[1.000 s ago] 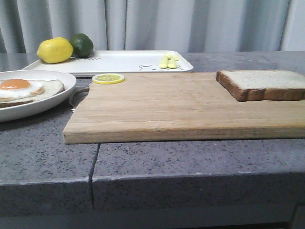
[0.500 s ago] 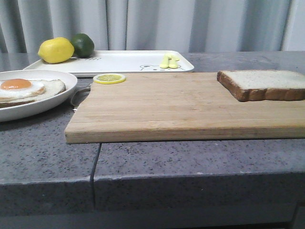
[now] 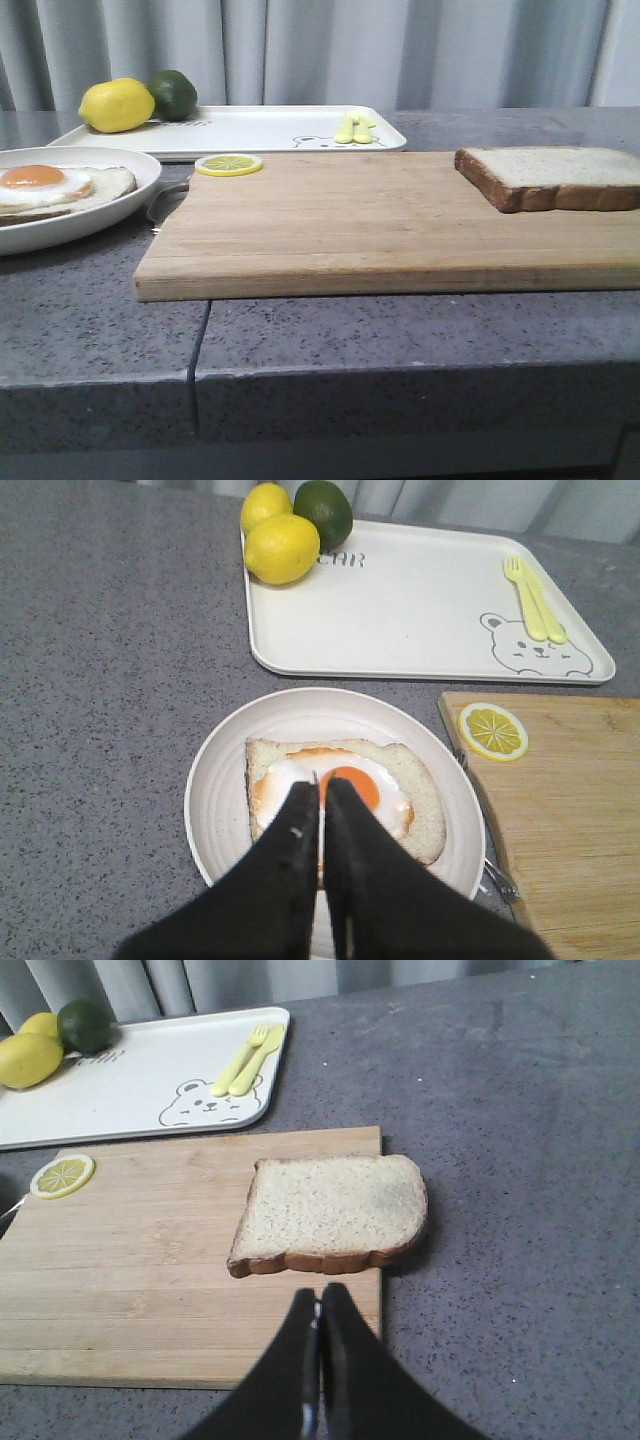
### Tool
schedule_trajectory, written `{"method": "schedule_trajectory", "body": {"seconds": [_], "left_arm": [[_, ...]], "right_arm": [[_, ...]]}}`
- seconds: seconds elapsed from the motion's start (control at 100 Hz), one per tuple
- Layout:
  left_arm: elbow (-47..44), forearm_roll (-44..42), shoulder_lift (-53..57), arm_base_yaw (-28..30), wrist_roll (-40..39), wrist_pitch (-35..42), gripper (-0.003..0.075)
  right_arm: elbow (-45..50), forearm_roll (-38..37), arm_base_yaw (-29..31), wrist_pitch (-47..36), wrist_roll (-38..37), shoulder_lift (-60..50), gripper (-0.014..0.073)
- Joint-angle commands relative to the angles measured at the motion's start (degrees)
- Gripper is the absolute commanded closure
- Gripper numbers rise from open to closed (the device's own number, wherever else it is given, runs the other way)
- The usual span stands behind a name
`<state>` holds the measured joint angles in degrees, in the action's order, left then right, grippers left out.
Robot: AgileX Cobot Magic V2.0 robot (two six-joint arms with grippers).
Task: Place bread and move sandwich to tray
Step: 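Lower the right gripper over the bread slice on the cutting board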
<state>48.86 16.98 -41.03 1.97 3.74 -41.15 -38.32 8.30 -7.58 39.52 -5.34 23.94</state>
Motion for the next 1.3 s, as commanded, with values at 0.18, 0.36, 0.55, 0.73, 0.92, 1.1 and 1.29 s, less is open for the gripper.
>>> {"method": "schedule_trajectory", "body": {"seconds": [0.18, 0.36, 0.55, 0.73, 0.92, 1.1, 1.29], "left_arm": [[3.0, 1.9, -4.6, -0.1, 0.2, 3.3, 0.0739], [3.0, 2.3, -4.7, -0.1, 0.2, 5.1, 0.0740], [3.0, 2.4, -4.7, -0.1, 0.2, 5.4, 0.0739], [3.0, 2.5, -4.7, -0.1, 0.2, 4.8, 0.0739], [3.0, 2.5, -4.7, -0.1, 0.2, 4.3, 0.0658], [3.0, 2.5, -4.7, -0.1, 0.2, 3.8, 0.0453], [3.0, 2.5, -4.7, -0.1, 0.2, 3.7, 0.0429]], "right_arm": [[-8.2, -0.6, 0.3, -1.1, 4.4, 12.1, 0.0662], [-8.7, -0.6, 0.3, -2.2, 4.4, 17.7, 0.0662], [-8.7, 0.2, 0.3, -2.4, 4.2, 20.8, 0.0662], [-8.7, 0.3, 0.3, -3.1, 4.2, 21.1, 0.0544], [-8.7, 1.6, 0.3, -4.2, 4.1, 21.1, 0.0292], [-8.7, 2.7, 0.3, -6.0, 2.0, 21.1, 0.0190], [-8.6, 2.1, 0.3, -9.9, -1.8, 22.9, 0.0190]]}}
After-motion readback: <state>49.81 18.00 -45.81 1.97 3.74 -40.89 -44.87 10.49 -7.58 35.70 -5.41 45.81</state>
